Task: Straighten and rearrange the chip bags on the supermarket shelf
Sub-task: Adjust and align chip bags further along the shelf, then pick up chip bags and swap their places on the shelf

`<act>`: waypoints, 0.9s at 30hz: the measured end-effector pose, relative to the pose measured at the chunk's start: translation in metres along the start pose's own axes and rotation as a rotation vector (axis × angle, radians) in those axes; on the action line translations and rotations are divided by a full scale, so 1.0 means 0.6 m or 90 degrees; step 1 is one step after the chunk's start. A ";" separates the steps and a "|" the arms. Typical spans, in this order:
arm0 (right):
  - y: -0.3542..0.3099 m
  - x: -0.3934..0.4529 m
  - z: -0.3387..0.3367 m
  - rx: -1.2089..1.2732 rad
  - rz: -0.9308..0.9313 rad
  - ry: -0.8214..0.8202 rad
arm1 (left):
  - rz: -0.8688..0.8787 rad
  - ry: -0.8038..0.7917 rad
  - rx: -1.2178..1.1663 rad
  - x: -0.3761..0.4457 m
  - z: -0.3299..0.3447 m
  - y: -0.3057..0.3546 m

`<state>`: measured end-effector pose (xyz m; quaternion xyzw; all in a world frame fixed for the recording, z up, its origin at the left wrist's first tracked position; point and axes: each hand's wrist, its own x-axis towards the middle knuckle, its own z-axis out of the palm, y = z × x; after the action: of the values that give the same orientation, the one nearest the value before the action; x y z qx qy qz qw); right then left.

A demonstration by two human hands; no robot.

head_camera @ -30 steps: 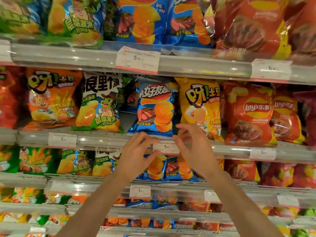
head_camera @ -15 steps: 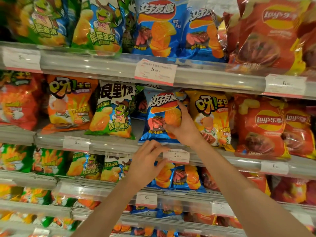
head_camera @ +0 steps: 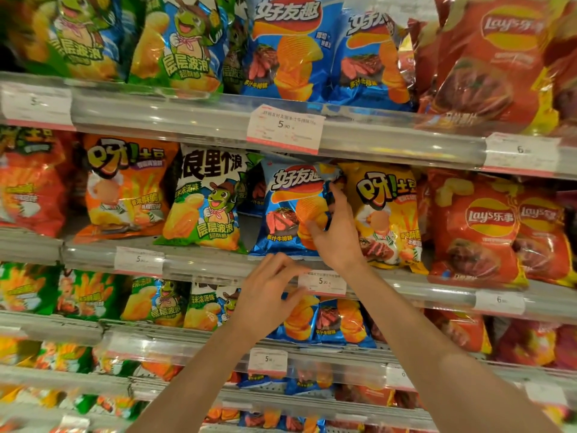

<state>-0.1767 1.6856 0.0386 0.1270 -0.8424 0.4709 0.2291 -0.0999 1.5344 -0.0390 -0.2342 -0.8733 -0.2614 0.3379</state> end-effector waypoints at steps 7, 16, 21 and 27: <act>-0.013 -0.015 -0.082 -0.178 -0.170 0.035 | 0.005 0.000 0.039 -0.001 0.004 0.001; 0.081 -0.025 -0.226 -0.105 0.130 0.031 | -0.004 -0.009 0.074 0.007 0.013 0.004; 0.092 -0.016 -0.213 0.054 0.140 -0.003 | -0.012 -0.010 0.065 0.007 0.013 0.003; 0.094 -0.038 -0.190 0.067 0.075 0.045 | -0.013 -0.008 0.065 0.004 0.015 0.002</act>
<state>-0.1510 1.8120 0.0373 0.0720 -0.8141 0.5312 0.2233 -0.1052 1.5416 -0.0424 -0.2092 -0.8900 -0.2181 0.3413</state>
